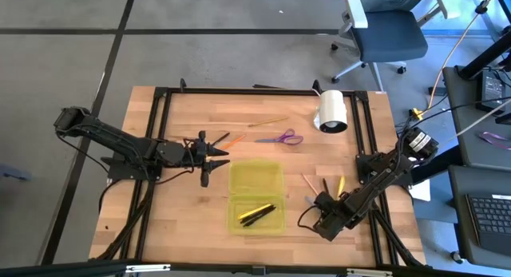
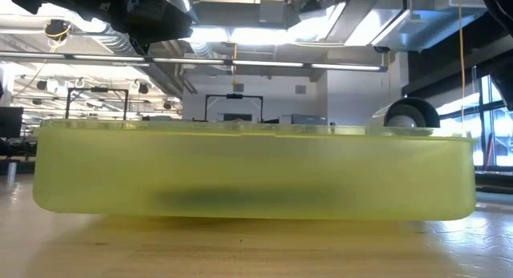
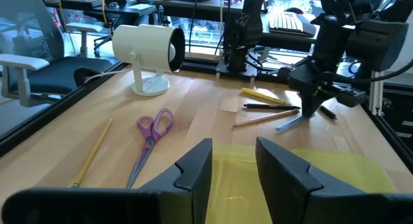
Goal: Pick & place school supplies into a supply box
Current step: Put the blue pen into the yellow supply box
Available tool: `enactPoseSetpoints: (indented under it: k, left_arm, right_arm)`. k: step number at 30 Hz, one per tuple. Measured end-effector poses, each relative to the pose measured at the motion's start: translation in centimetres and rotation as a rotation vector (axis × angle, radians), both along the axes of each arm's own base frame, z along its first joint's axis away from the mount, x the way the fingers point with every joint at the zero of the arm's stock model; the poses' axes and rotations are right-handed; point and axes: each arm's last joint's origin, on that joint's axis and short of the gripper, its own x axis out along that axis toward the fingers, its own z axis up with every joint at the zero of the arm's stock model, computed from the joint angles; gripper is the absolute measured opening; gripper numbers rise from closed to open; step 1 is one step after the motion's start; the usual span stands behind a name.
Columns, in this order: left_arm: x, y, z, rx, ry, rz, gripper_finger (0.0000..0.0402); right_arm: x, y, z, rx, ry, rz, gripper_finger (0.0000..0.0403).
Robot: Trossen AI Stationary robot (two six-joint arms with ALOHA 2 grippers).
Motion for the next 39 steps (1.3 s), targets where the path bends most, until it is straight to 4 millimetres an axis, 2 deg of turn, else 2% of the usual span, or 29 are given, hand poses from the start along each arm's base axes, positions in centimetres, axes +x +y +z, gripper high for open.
enactPoseSetpoints:
  k: [10,14,21,26,30,34,39]
  left_arm:
    - [0.0,0.0,0.0,0.000,0.000,0.000,0.0113]
    - [0.0,0.0,0.0,0.000,0.000,0.000,0.0112]
    - [0.0,0.0,0.0,0.000,0.000,0.000,0.0116]
    - [0.0,0.0,0.0,0.000,0.000,0.002,0.0113]
    - [0.0,0.0,0.0,0.001,-0.001,0.003,0.0112]
    - [0.0,0.0,0.0,0.001,0.002,0.002,0.0115]
    - [0.0,0.0,-0.1,0.003,0.009,0.001,0.0115]
  right_arm:
    - [0.9,0.9,1.3,0.031,-0.055,0.051,0.0037]
    - [2.0,1.4,2.7,0.040,-0.122,0.110,0.0038]
    - [5.5,1.0,6.4,-0.060,-0.337,0.183,0.0034]
    - [8.8,-0.3,9.1,-0.166,-0.514,0.382,0.0040]
    - [11.3,-1.6,10.2,-0.233,-0.666,0.537,0.0038]
    - [13.4,-2.5,9.7,-0.226,-0.732,0.675,0.0040]
    - [14.8,-2.3,6.7,-0.150,-0.684,0.845,0.0043]
